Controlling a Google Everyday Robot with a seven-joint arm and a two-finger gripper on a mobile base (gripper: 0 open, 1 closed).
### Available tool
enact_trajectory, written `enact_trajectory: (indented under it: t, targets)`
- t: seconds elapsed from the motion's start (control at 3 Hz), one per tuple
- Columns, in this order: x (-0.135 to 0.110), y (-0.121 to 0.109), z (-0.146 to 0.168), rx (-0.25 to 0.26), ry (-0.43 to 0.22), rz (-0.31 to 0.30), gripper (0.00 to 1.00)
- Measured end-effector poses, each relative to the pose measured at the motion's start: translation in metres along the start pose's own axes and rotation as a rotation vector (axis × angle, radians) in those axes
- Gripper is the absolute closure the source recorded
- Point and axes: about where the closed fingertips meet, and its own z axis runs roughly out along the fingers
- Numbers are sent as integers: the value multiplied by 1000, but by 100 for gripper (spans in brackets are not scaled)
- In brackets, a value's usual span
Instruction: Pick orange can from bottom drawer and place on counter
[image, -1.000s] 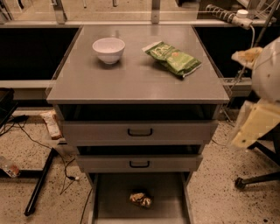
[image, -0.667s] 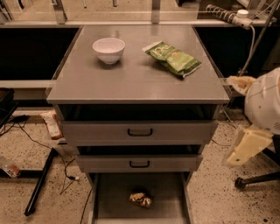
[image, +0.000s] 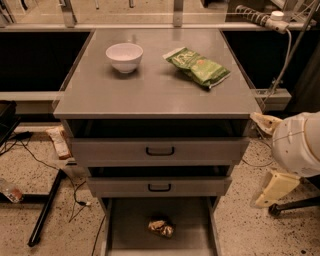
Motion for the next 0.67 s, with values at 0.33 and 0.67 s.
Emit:
enact_trajectory:
  t: [0.33, 0.67]
  targets:
    - [5, 20, 29, -77, -3, 34, 0]
    - [20, 54, 81, -171, -15, 106, 0]
